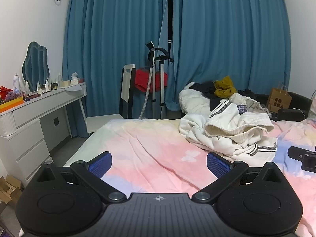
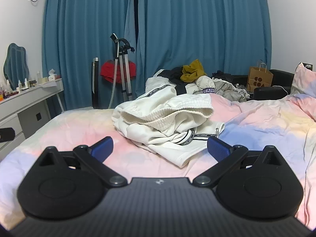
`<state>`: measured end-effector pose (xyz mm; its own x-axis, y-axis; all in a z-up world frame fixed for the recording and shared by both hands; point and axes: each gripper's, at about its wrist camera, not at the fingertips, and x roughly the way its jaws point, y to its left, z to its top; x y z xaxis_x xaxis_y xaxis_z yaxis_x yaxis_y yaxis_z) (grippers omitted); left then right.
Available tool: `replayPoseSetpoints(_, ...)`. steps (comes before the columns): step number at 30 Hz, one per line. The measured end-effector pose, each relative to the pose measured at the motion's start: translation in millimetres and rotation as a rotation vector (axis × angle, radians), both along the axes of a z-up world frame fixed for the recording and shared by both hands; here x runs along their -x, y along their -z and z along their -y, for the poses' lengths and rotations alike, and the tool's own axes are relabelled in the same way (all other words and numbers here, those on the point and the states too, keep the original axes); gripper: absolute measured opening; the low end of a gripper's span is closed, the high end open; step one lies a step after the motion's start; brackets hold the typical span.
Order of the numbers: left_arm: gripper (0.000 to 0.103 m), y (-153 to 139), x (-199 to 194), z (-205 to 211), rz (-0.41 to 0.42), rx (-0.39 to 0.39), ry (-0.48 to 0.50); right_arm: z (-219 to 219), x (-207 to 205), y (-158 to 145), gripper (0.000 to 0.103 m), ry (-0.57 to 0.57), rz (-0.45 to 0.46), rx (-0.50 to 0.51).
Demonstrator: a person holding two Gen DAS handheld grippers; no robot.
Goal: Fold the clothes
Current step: 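Move both grippers toward the crumpled white garment on the bed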
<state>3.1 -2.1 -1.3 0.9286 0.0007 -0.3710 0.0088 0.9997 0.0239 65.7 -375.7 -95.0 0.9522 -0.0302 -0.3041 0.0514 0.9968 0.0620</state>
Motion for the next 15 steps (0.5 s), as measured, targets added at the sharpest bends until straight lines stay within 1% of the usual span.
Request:
replayPoseSetpoints(6,0.103,2,-7,4,0.001,-0.012,0.012,2,1,-2,0.103,0.001,0.010,-0.003)
replayPoseSetpoints(7,0.103,2,1,1,0.019,-0.005,0.018,2,1,-2,0.103,0.005,0.011,0.002)
replayPoseSetpoints(8,0.103,2,6,-2,0.027,-0.001,0.022,0,0,0,0.103,0.011,0.012,0.011)
replayPoseSetpoints(10,0.103,5,1,3,0.015,-0.001,0.026,-1,-4,6,0.103,0.016,0.013,0.015)
replayPoseSetpoints(12,0.103,7,0,2,0.008,0.009,0.038,-3,-3,7,0.103,0.008,0.014,0.002)
replayPoseSetpoints(15,0.103,11,-3,3,-0.002,0.010,0.055,1,-3,3,0.103,-0.006,0.015,-0.053)
